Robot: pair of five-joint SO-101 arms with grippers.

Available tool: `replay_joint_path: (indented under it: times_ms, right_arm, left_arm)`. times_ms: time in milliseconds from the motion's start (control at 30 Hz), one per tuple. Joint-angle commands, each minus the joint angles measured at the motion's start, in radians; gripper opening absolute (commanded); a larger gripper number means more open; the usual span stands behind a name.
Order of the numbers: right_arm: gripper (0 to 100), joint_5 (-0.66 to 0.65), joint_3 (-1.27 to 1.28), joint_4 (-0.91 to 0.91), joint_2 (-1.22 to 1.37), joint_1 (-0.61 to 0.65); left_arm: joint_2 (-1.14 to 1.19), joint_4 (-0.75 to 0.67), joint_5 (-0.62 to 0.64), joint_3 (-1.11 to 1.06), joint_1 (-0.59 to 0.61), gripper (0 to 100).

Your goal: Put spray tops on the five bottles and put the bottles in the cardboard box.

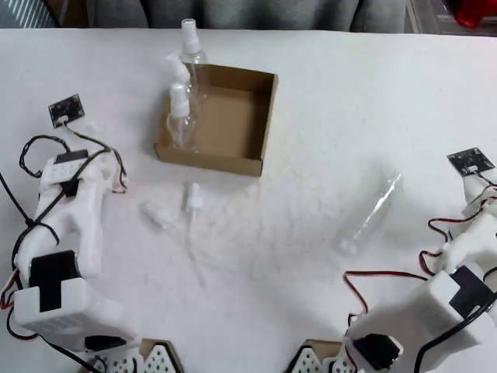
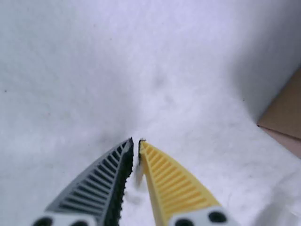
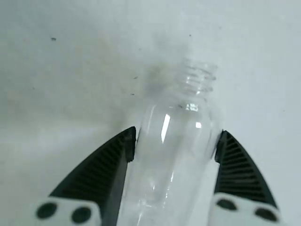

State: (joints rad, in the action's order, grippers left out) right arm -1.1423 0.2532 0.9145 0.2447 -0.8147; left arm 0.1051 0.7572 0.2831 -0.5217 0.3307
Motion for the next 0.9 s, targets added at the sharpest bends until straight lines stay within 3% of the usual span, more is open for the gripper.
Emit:
replay_joint_path:
  times_ms: [0, 367, 600, 867]
  right_arm:
    - [23.5, 0.012, -0.025, -0.005, -0.050, 0.018]
    - [27.2, 0.046, -0.023, -0.005, -0.042, 0.035]
    - [27.2, 0.152, -0.025, -0.007, -0.048, 0.045]
    - [19.4, 0.150, -0.025, -0.010, -0.042, 0.053]
  left_arm:
    - [-0.008, -0.021, -0.011, 0.038, -0.012, 2]
    - [-0.008, -0.021, -0.011, 0.038, -0.012, 2]
    - [-0.008, -0.021, -0.011, 0.038, -0.012, 2]
    - [-0.008, -0.021, -0.011, 0.038, -0.012, 2]
